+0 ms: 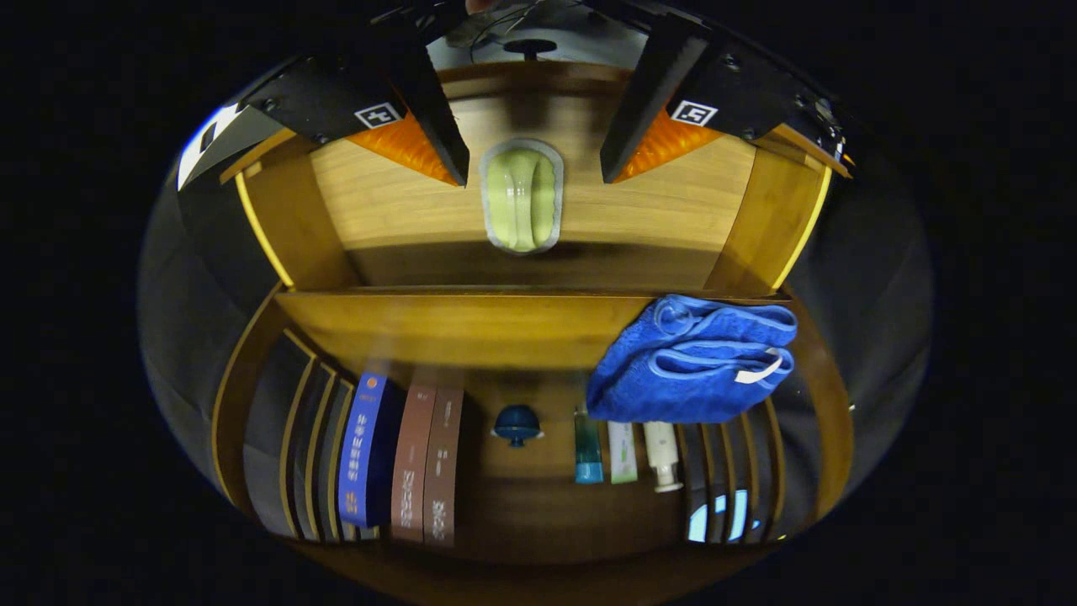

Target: Pull open the drawer, take out the items inside it, and place them on the countertop above the cabinet.

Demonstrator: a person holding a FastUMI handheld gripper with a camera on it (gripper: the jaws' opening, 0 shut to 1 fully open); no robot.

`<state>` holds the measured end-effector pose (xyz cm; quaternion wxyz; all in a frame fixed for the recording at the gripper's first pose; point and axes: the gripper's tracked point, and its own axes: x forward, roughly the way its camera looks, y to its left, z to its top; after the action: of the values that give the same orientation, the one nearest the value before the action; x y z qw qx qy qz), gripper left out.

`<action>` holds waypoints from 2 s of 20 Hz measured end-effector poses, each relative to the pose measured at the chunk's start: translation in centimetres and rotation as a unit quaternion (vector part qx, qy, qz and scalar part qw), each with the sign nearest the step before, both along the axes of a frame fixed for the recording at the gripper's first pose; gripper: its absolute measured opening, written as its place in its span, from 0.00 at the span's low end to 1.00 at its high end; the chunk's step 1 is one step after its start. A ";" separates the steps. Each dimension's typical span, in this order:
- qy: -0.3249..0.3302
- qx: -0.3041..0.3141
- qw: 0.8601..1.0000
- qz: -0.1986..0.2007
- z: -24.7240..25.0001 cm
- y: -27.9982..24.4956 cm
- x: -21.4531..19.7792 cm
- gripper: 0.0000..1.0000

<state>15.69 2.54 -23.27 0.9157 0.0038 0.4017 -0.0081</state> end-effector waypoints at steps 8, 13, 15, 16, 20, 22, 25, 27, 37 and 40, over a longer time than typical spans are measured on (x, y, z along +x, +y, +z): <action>0.103 -0.010 0.995 -0.004 -4.2 -1.3 3.3 0.96; 0.150 -0.011 0.989 -0.006 -7.3 -1.3 3.5 0.77; 0.138 -0.013 0.990 -0.004 -6.7 -1.1 4.1 0.73; 0.128 -0.021 0.992 -0.006 -6.5 -1.5 4.7 0.60; 0.116 0.012 0.993 -0.022 -6.2 -1.6 5.3 0.24; 0.112 0.029 0.993 -0.030 -6.1 -1.8 4.7 0.17; 0.096 0.012 0.995 -0.028 -5.3 -2.6 4.4 0.17; 0.085 0.014 0.996 -0.029 -4.1 -2.6 3.7 0.17; 0.033 0.021 0.999 -0.025 1.9 -2.7 0.0 0.18; 0.010 0.026 0.999 -0.027 4.5 -2.9 -0.1 0.17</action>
<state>15.54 -0.33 -18.73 0.9109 0.0383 0.4102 -0.0227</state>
